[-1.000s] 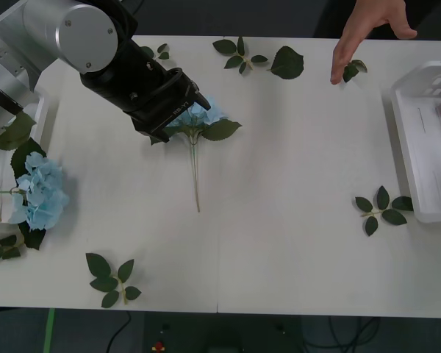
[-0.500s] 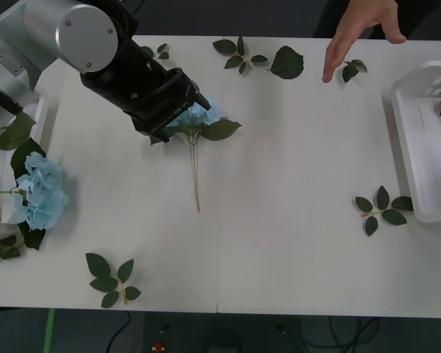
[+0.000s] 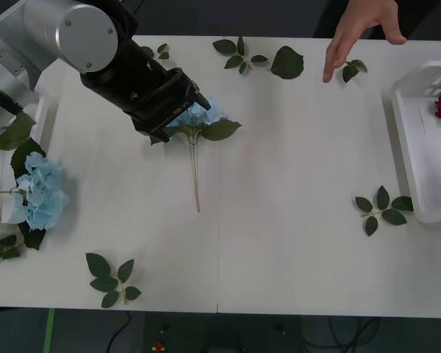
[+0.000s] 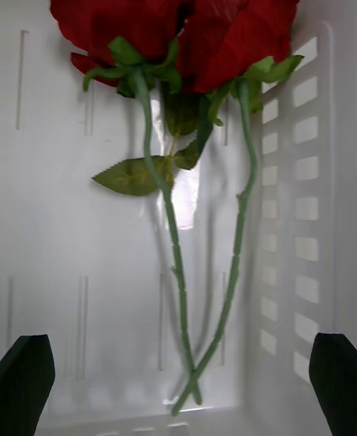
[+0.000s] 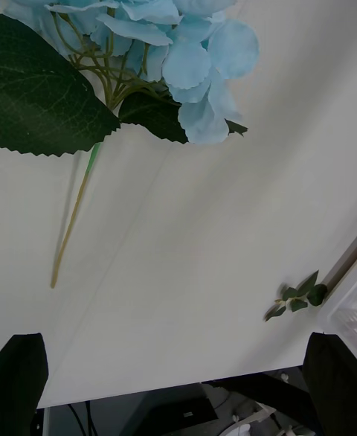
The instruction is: Place the red flowers into the right box and the blue flowers into the left box. If a person shows an open palm, hand one flower to the person first, then continue sorting.
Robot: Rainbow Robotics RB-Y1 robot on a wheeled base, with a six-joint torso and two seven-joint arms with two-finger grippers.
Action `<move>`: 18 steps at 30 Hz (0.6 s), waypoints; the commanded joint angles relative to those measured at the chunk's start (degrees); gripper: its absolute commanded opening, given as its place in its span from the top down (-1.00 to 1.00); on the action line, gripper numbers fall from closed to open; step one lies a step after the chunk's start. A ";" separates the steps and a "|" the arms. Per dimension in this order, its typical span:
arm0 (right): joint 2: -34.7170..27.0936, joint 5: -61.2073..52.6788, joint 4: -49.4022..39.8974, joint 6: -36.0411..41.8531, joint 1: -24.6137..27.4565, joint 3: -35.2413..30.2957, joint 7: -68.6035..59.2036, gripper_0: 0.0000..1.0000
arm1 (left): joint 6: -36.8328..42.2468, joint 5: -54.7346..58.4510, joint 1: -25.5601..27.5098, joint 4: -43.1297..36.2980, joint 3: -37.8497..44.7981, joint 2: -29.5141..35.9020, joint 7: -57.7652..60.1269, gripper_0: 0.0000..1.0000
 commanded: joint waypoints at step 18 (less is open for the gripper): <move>-5.45 -26.96 -37.13 7.19 15.29 -22.88 3.80 -1.00 | -0.75 -0.14 -3.31 -1.45 0.01 -0.67 1.78 -1.00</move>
